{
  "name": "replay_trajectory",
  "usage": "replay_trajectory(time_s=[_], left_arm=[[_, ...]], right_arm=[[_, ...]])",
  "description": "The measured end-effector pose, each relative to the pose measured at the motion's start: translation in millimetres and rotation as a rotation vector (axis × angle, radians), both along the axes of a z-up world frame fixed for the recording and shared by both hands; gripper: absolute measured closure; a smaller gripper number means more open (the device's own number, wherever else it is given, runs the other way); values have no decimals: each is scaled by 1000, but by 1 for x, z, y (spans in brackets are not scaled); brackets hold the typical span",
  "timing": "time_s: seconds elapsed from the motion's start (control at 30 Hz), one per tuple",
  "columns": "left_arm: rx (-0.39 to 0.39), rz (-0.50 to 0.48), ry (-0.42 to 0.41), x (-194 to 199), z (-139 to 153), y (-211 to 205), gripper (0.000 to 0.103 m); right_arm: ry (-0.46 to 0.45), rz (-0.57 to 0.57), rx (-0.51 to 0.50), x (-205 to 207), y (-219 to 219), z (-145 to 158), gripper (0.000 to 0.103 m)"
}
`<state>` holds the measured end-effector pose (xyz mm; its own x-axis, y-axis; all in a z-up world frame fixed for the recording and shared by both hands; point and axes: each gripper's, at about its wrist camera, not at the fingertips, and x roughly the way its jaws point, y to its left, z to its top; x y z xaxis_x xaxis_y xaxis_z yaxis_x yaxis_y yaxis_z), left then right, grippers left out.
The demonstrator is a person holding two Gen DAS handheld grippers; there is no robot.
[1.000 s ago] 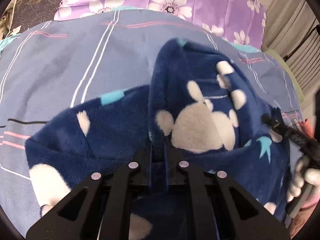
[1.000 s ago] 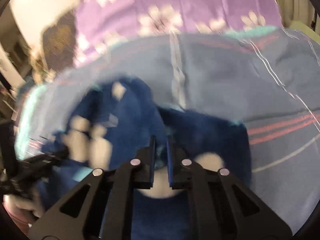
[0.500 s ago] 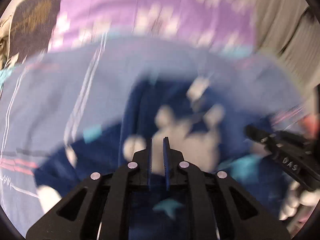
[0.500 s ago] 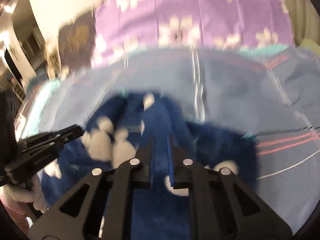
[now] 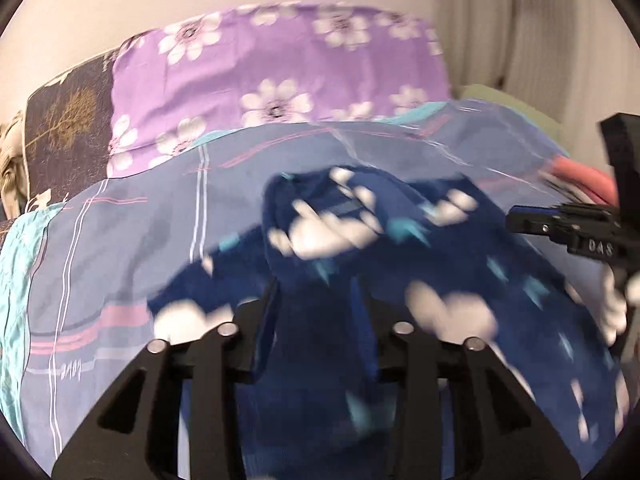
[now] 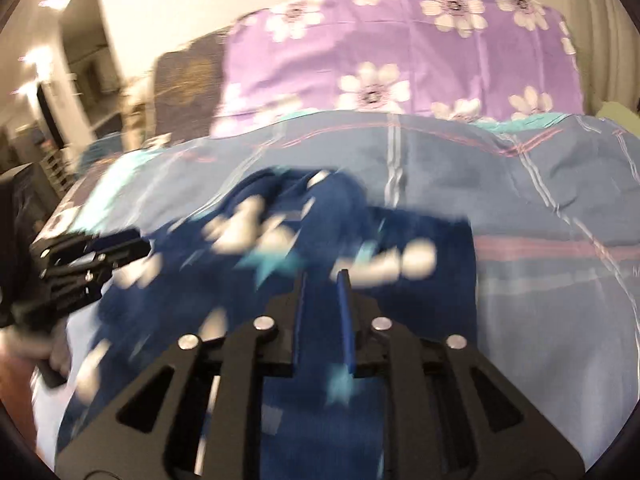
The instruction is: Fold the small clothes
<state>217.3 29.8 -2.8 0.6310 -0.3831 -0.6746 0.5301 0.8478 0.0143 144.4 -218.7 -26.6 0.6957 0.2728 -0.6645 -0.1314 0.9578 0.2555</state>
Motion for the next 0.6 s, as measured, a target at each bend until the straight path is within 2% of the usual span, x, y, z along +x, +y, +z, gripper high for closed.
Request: replay_trajectory(time_s=[0.13,0.2,0.23,0.3,0.33,0.47,0.6], left_arm=[[-33,-8,38,-60,-12,23,62],[-61,4,74,-92,-26,38,61],[-54,13,74,-103,-31,44,61],[-27,54,59,-131,-41,53,61],[-35,75,55,-142,-42,59,61],[-87,124,41,-175,-37,82,61],[-127,183,36,-197,-36,104,60]], right_arm=[[53,95,48,-80,15,-9,85],[93,136,108,-114,25,-17,85],[130,170,175,-133,31,-24,85],[185,213,258,-157,39,-32,84],[219,243,300,-173,46,-35,84],[291,328,361,-209,69,-39,82],[337,400,407,-237,90,-47,62]])
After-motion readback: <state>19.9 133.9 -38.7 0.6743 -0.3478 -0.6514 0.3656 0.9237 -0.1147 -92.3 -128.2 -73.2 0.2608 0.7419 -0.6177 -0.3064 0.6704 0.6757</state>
